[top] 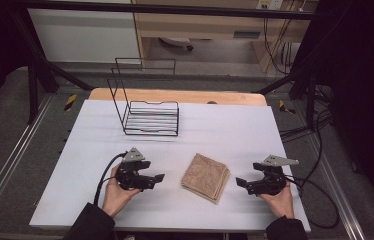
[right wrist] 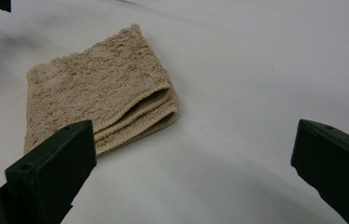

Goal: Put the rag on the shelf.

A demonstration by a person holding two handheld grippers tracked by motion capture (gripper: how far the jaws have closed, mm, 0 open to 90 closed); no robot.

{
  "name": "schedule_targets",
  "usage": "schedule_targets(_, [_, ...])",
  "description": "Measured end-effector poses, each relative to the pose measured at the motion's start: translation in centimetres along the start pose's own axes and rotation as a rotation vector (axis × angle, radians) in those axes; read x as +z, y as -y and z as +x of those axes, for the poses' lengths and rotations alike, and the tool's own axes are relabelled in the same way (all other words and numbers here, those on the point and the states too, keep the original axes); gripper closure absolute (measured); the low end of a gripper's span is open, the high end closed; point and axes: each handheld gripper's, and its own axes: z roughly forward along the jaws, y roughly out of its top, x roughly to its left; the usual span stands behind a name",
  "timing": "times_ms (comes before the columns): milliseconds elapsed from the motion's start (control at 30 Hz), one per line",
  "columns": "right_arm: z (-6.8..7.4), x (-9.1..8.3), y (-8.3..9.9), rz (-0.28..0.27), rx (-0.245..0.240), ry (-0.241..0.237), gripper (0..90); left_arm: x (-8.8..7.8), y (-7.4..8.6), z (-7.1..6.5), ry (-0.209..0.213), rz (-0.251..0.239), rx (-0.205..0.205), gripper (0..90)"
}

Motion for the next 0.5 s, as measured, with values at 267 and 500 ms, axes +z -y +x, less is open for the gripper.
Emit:
schedule_targets(267, [0.0, 0.1, 0.0, 0.004, -0.001, 0.001, 0.7, 3.7, -1.7, -3.0, 0.036, 0.048, 0.002, 37.7])
schedule_targets(500, [0.1, 0.2, 0.0, 0.005, 0.009, -0.002, 0.8, 5.7, -2.1, -4.2, 0.043, 0.088, -0.007, 51.8])
